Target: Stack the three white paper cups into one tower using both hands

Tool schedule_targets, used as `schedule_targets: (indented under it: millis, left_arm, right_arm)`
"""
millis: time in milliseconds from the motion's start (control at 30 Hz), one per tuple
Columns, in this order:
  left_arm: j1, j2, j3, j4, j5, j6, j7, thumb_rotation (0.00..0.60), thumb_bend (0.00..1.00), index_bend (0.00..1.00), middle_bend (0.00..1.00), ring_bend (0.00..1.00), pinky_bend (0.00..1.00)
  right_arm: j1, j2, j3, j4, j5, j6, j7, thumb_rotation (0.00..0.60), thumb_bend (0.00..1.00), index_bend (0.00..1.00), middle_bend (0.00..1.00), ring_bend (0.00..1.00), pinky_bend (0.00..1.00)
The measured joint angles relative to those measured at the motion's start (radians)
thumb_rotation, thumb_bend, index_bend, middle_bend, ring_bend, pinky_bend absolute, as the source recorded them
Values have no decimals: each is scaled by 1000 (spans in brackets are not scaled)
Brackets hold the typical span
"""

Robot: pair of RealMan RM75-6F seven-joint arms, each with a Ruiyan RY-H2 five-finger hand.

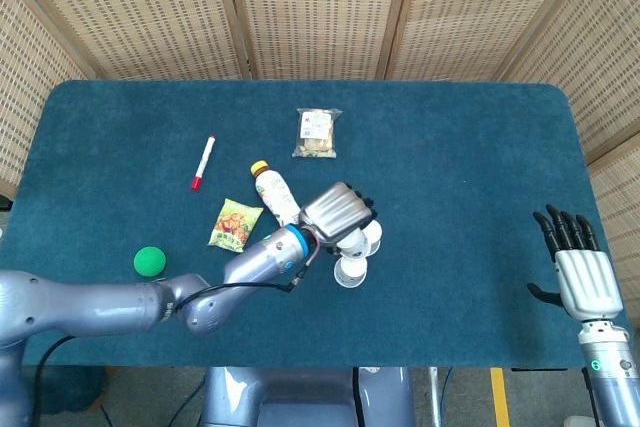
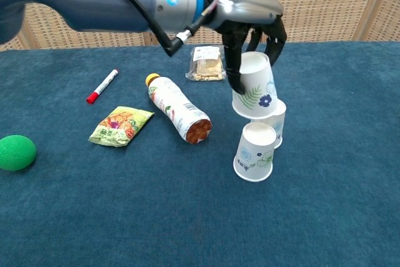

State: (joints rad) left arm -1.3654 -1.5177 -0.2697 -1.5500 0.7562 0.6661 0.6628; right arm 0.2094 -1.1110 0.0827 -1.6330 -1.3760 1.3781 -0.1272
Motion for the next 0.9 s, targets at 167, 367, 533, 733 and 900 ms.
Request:
schedule_targets:
  millis: [167, 367, 533, 733, 900]
  left_arm:
    - [-83, -62, 29, 55, -87, 11, 43, 600, 73, 529, 383, 424, 407]
    - [-120, -64, 51, 47, -133, 45, 62, 600, 73, 522, 372, 420, 399]
    - [-139, -64, 73, 47, -167, 64, 75, 600, 30, 212, 93, 123, 197]
    - [-154, -41, 80, 16, -186, 70, 72, 600, 0, 0, 0, 0, 0]
    - [-141, 7, 65, -39, -159, 96, 40, 600, 0, 0, 0, 0, 0]
  right_arm:
    - [-3, 4, 5, 7, 2, -3, 15, 600, 0, 0, 0, 0, 0]
    - [-7, 8, 9, 9, 0, -5, 25, 600, 0, 0, 0, 0, 0]
    - [-11, 10, 12, 6, -6, 2, 25, 600, 0, 0, 0, 0, 0]
    - [-15, 13, 14, 4, -10, 6, 26, 600, 0, 0, 0, 0, 0]
    - [-16, 14, 13, -1, -21, 9, 25, 600, 0, 0, 0, 0, 0]
